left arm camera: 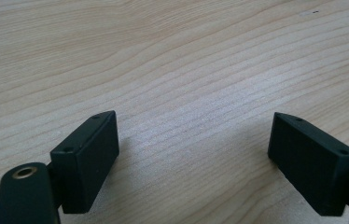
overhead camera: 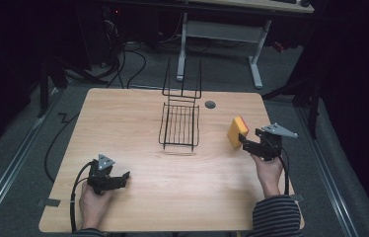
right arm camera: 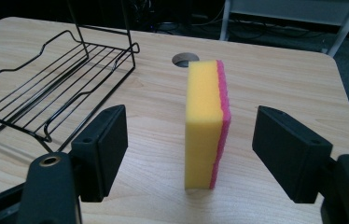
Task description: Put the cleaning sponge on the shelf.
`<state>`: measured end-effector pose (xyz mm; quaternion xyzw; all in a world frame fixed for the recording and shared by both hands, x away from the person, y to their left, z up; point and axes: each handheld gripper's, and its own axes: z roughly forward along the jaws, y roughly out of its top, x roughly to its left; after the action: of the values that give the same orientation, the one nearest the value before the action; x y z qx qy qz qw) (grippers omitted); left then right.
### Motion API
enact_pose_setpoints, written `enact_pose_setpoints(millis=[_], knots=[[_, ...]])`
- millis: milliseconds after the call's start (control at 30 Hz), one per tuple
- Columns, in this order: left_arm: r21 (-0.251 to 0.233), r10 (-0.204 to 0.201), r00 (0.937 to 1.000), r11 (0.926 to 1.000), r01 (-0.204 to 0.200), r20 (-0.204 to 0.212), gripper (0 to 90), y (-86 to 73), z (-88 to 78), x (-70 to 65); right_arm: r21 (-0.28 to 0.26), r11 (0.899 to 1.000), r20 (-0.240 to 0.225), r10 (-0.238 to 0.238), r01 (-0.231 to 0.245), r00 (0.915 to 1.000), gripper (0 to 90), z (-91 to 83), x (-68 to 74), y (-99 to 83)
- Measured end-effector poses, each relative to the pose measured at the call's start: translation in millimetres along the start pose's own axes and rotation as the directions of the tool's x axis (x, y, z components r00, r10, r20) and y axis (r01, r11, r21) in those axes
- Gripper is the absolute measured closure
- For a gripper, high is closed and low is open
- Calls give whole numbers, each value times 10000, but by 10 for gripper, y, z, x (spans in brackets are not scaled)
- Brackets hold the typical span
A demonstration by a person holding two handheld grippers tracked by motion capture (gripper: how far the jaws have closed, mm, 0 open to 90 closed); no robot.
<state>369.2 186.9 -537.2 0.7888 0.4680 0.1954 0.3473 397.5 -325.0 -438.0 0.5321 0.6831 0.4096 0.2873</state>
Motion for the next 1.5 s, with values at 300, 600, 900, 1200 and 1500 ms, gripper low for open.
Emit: enact_pose_setpoints(millis=[300,600,900,1200,1500], knots=[[0,0,10000,10000,0,2,169,0,0,0,-37,9994,-105,340,-340,9994,269,144,-57,34],[2,2,10000,10000,-2,4,169,0,0,1,296,9989,63,369,-371,9993,286,352,-90,4],[1,1,10000,10000,-1,4,169,0,0,0,550,9974,169,461,-469,9988,328,496,-144,-51],[2,3,10000,10000,-3,4,169,0,0,0,784,9953,356,536,-563,9979,354,615,-153,-103],[1,4,10000,10000,-4,5,168,0,0,0,940,9933,205,662,-679,9976,408,700,-156,-144]])
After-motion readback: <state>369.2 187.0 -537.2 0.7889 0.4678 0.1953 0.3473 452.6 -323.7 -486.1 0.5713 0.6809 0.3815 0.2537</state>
